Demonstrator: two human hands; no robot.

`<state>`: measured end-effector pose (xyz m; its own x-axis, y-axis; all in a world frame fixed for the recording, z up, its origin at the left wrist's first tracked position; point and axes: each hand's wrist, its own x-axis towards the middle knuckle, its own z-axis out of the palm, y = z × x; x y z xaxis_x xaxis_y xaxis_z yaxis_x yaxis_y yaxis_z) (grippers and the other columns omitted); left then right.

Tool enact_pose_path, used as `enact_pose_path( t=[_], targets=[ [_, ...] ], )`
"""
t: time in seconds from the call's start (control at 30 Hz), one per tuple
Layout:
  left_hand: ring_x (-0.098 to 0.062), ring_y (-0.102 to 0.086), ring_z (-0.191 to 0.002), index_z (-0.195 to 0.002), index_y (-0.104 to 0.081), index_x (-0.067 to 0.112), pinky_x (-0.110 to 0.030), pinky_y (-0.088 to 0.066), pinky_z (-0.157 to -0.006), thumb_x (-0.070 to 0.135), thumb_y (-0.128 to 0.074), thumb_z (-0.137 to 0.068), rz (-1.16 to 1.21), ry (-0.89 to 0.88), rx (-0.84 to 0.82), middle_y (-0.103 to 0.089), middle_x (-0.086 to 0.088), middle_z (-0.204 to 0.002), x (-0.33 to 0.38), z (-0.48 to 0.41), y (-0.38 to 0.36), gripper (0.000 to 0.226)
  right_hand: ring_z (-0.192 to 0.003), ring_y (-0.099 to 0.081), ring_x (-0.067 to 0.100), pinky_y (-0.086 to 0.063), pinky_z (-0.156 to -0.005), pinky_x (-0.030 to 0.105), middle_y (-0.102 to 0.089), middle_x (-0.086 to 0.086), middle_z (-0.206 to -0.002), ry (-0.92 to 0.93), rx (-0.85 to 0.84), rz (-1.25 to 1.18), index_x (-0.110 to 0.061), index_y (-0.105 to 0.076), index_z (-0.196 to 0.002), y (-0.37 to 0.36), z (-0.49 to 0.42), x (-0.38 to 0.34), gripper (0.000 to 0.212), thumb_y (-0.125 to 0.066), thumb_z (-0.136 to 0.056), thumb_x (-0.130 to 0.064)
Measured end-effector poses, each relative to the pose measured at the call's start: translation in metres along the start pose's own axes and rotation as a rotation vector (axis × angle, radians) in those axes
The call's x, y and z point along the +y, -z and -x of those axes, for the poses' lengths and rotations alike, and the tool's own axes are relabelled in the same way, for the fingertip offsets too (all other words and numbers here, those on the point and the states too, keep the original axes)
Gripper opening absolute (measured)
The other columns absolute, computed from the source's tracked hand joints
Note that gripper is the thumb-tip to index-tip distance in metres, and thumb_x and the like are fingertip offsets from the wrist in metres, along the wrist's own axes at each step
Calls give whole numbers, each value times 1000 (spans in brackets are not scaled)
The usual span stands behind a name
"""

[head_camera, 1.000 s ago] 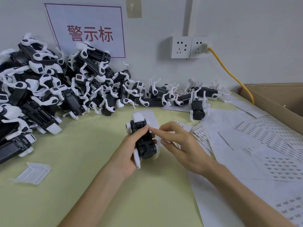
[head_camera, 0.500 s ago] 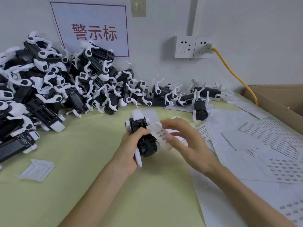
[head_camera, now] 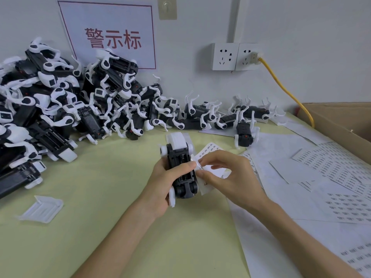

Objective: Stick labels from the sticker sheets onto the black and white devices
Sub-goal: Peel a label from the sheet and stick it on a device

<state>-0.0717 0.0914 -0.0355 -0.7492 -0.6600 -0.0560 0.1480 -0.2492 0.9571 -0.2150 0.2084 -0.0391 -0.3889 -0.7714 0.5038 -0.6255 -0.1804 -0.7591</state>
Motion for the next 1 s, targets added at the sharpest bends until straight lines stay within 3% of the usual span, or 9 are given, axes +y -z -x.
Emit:
enact_pose_path(
  t=[0.17,0.37,0.57,0.8,0.9,1.0],
  targets=[
    [-19,-76,-84,-83,-78,33,-32,-59,-63,22,-79,-65,-34,-23,-22,-77,-4,-89,0,1,0,21,-99,-71,11,-57,-86,33,-77,-10,-97,7,-42,10,-15,-78,-94,0,1,-2,7,-80,-88,-19],
    [-25,-75,-88,-92,-76,27,-38,-61,-68,22,-83,-58,-40,-19,-26,-75,-12,-94,2,3,-3,35,-86,-73,8,-59,-77,31,-76,-12,-85,84,-6,45,-15,-80,-88,-2,4,-2,1,-80,-88,-14],
    [-26,-76,-93,-84,-79,31,-37,-63,-74,21,-76,-69,-88,-6,-37,-77,-12,-99,0,2,-2,18,-78,-73,7,-59,-71,22,-77,-10,-83,153,21,25,-14,-80,-85,-4,6,-2,10,-77,-84,-5],
    [-21,-77,-88,-94,-76,28,-34,-62,-67,19,-75,-68,-90,-27,-31,-78,-4,-91,-2,2,-4,27,-74,-73,8,-56,-71,13,-77,-7,-80,114,31,6,-12,-80,-78,-2,5,-5,17,-70,-80,1],
    [-17,-76,-82,-88,-77,31,-33,-61,-65,20,-74,-67,-104,-33,-26,-76,2,-83,-2,2,-3,24,-74,-72,9,-56,-73,15,-76,-7,-78,66,15,-22,-15,-79,-78,-1,4,-6,23,-68,-80,5],
    [-23,-76,-86,-82,-78,34,-37,-63,-69,21,-75,-67,-102,-39,-11,-77,-4,-88,-2,1,-3,20,-79,-73,11,-57,-76,18,-77,-7,-82,21,-17,-66,-17,-79,-82,1,4,-6,17,-71,-84,-2]
  ],
)
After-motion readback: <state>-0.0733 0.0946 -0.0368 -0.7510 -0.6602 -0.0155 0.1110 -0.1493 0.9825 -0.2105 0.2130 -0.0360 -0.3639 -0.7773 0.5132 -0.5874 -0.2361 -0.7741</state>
